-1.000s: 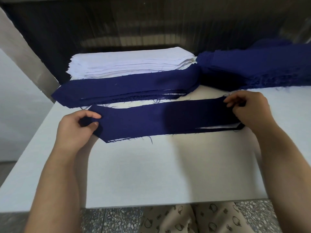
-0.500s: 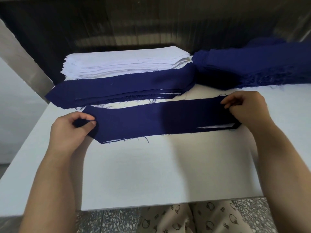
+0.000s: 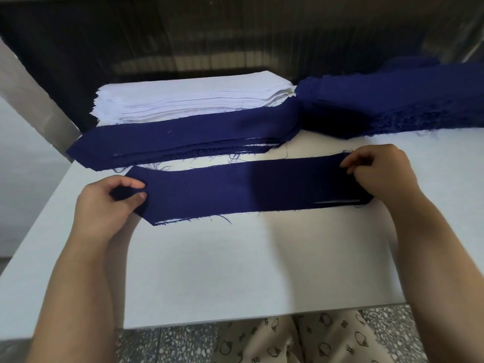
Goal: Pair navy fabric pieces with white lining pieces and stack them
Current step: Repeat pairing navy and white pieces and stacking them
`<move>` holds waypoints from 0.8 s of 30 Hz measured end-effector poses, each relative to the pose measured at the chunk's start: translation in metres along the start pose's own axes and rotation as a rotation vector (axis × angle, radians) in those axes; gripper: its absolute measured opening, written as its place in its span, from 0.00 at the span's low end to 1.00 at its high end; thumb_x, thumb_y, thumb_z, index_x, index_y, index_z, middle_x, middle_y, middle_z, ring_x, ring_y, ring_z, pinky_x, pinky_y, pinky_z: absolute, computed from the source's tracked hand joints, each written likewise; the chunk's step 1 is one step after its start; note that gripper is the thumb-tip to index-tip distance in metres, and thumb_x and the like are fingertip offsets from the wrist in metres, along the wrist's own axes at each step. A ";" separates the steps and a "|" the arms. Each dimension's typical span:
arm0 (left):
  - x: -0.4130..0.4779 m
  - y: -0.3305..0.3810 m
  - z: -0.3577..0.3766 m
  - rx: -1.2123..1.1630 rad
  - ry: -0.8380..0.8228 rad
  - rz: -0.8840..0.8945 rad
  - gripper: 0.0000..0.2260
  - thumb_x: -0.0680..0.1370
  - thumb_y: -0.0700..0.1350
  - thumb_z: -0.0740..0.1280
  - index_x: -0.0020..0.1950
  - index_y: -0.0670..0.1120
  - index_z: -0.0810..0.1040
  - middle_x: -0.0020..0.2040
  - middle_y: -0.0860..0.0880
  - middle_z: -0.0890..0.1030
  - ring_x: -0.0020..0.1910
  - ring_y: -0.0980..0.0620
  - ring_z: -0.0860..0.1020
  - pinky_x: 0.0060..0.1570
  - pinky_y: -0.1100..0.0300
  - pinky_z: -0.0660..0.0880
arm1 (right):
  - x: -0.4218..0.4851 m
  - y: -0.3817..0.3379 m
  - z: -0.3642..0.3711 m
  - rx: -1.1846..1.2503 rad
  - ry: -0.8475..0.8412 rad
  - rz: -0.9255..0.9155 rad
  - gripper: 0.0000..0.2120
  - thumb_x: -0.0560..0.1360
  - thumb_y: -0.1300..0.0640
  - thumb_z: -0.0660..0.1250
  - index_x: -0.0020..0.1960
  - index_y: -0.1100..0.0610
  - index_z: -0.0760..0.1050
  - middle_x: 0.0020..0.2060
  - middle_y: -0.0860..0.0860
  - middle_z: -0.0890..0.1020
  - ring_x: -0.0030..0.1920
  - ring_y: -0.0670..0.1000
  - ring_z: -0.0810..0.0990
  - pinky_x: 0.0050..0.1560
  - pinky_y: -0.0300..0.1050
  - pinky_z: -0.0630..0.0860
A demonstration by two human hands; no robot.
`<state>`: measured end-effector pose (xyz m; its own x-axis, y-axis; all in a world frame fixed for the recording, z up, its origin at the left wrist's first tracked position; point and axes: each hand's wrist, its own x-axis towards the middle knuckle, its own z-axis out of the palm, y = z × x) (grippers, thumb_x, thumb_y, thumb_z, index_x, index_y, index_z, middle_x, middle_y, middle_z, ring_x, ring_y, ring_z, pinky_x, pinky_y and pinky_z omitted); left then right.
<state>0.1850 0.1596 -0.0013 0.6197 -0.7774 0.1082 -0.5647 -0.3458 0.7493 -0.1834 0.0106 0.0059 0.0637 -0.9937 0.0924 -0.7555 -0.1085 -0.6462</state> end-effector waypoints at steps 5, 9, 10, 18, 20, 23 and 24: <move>0.001 -0.002 0.000 -0.017 0.001 0.002 0.08 0.74 0.36 0.71 0.47 0.48 0.81 0.47 0.50 0.81 0.50 0.50 0.77 0.54 0.57 0.71 | -0.002 -0.002 -0.002 0.059 0.056 0.016 0.21 0.71 0.70 0.60 0.34 0.45 0.75 0.34 0.47 0.78 0.37 0.48 0.77 0.38 0.38 0.71; 0.002 -0.004 0.000 -0.098 0.054 0.016 0.09 0.75 0.34 0.68 0.47 0.48 0.81 0.47 0.50 0.81 0.50 0.49 0.78 0.59 0.55 0.73 | -0.004 -0.005 -0.005 0.141 0.187 0.010 0.21 0.68 0.73 0.59 0.34 0.47 0.76 0.32 0.45 0.78 0.33 0.43 0.76 0.31 0.23 0.70; 0.002 -0.004 0.000 -0.116 0.068 0.024 0.09 0.75 0.34 0.68 0.46 0.49 0.82 0.46 0.52 0.81 0.49 0.52 0.78 0.58 0.58 0.73 | -0.004 -0.005 -0.006 0.151 0.210 0.008 0.21 0.67 0.73 0.59 0.33 0.46 0.75 0.32 0.45 0.78 0.33 0.44 0.76 0.32 0.22 0.69; -0.002 -0.002 -0.002 -0.131 0.090 0.024 0.11 0.68 0.40 0.64 0.43 0.55 0.82 0.46 0.49 0.83 0.49 0.42 0.79 0.59 0.42 0.75 | -0.004 -0.004 -0.004 0.070 0.153 0.044 0.21 0.68 0.72 0.60 0.31 0.47 0.76 0.32 0.45 0.77 0.42 0.53 0.77 0.44 0.44 0.73; -0.002 -0.002 -0.003 -0.058 0.080 0.028 0.14 0.70 0.37 0.64 0.40 0.56 0.81 0.44 0.55 0.82 0.48 0.47 0.78 0.58 0.47 0.75 | -0.002 -0.003 -0.002 0.036 0.084 0.065 0.20 0.68 0.72 0.60 0.31 0.47 0.76 0.32 0.46 0.78 0.43 0.54 0.77 0.44 0.44 0.71; 0.000 -0.002 -0.001 -0.006 0.056 0.030 0.17 0.72 0.33 0.64 0.40 0.56 0.80 0.44 0.55 0.81 0.47 0.49 0.77 0.52 0.57 0.73 | -0.002 -0.003 -0.001 0.034 0.068 0.086 0.20 0.68 0.71 0.60 0.30 0.48 0.76 0.33 0.47 0.79 0.43 0.54 0.77 0.43 0.44 0.72; 0.000 -0.001 0.000 0.009 0.048 0.029 0.16 0.72 0.32 0.64 0.41 0.55 0.80 0.44 0.54 0.81 0.46 0.50 0.77 0.50 0.62 0.72 | -0.002 -0.003 -0.002 0.038 0.075 0.094 0.20 0.68 0.71 0.59 0.30 0.48 0.76 0.33 0.47 0.79 0.44 0.54 0.78 0.43 0.44 0.72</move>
<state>0.1858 0.1601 -0.0024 0.6284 -0.7609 0.1616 -0.5876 -0.3282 0.7396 -0.1820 0.0133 0.0091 -0.0557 -0.9948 0.0855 -0.7306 -0.0177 -0.6825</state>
